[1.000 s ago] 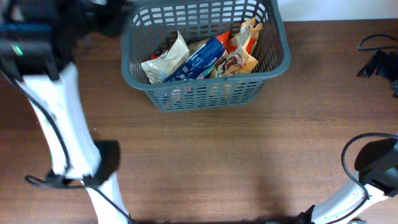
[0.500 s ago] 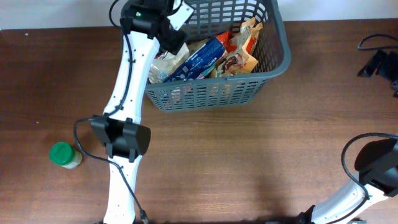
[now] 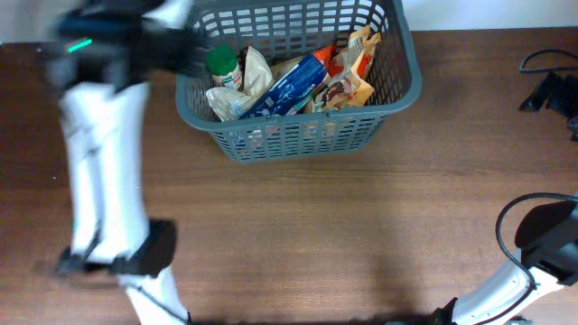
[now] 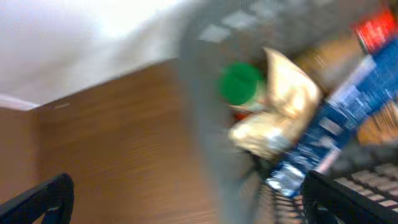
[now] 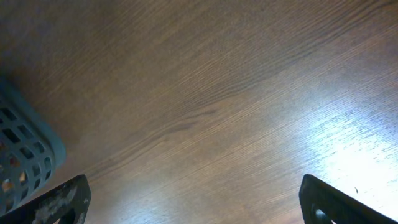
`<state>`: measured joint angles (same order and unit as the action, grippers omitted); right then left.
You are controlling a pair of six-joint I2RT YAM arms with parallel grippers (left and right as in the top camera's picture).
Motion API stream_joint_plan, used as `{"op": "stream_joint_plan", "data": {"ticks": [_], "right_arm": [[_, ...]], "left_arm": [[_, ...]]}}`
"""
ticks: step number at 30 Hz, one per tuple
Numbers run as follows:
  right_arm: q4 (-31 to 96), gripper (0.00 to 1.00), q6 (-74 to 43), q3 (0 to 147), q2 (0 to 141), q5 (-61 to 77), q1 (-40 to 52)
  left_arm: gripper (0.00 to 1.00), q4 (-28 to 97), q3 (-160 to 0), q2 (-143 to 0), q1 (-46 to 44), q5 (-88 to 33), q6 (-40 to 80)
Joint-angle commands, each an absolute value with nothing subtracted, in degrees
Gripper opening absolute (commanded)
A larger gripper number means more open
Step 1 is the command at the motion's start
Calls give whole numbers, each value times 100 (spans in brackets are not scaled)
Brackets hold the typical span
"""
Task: Pack container
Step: 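Drop the green jar into the basket and withdraw left gripper, then grasp the lower green-lidded jar with the left gripper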
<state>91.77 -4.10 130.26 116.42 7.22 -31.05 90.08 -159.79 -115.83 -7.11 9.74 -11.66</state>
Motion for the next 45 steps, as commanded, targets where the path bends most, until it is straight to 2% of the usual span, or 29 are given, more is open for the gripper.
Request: {"op": "stream_joint_plan", "data": {"ticks": [1,4,7,10,15,21,45], "right_arm": [[9174,99,-414,13013,11552,775,-3116],[9172,99,-414,13013,11552,775,-3116],[9172,99,-414,13013,11552,775,-3116],[9172,99,-414,13013,11552,775,-3116],[9172,99,-414,13013,11552,775,-3116],[9172,99,-414,13013,11552,775,-3116],[9172,99,-414,13013,11552,775,-3116]], "left_arm": [[99,9588,-16040,-10864,543,849,-451],[99,9671,-15456,-10816,1498,-36,-325],[99,9649,-13428,-10820,2265,-64,-322],[99,8945,-11067,-10829,2707,-25,-307],[99,8232,-9804,-10829,3107,-75,-296],[99,7714,-8934,-10829,3354,-132,-252],[99,7102,-7964,-10829,3538,572,370]]}}
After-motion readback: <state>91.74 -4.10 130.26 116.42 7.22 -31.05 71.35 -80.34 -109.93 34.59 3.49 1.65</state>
